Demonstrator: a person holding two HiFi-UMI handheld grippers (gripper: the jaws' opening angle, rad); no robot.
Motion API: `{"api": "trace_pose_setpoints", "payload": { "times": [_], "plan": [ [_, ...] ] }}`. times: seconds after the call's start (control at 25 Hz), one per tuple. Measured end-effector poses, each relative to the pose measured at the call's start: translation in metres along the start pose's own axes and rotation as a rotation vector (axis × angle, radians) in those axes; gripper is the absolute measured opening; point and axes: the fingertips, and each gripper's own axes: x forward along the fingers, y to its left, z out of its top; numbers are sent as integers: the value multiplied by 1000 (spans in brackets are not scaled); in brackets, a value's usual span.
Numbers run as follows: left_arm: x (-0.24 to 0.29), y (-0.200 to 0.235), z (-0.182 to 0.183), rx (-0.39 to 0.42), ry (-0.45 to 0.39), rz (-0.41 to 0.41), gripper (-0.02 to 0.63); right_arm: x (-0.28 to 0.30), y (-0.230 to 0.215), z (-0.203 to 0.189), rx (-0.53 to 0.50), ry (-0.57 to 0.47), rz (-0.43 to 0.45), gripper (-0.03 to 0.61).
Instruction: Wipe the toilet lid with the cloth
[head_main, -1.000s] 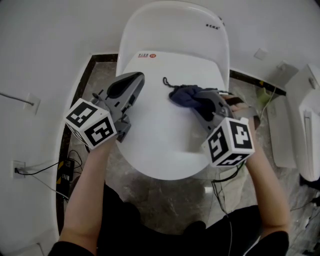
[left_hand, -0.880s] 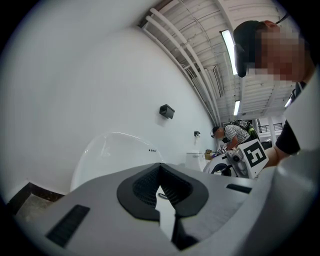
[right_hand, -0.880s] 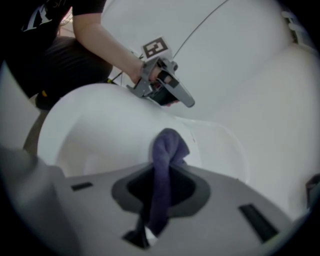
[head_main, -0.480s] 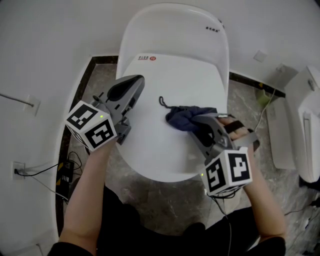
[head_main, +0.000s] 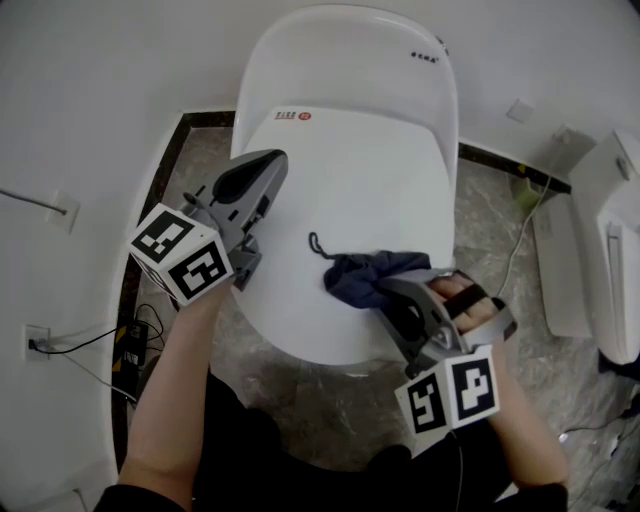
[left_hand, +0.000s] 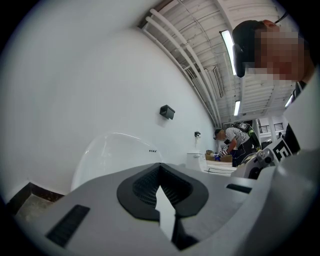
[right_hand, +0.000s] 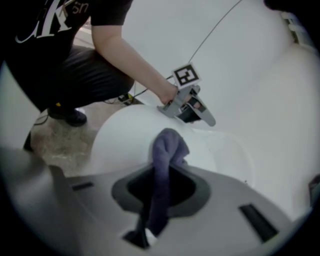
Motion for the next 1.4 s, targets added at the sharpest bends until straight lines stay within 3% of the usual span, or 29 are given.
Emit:
{"api": "trace_pose_setpoints", "payload": {
  "times": [0.52,0.76,1.0,1.4],
  "plan": [
    [0,0,-1,-3,4,4,14,-18,24,16,44,-45,59,75],
    [0,1,0,0,-8,3,13,-7,-52,7,64,-48,-38,75],
    [-1,1,1,7,-18,6,14,45,-142,-3,31,3,-116,75],
    [0,1,0,5,-20,4,14,137,-220,-26,27,121,-122,75]
  ]
}}
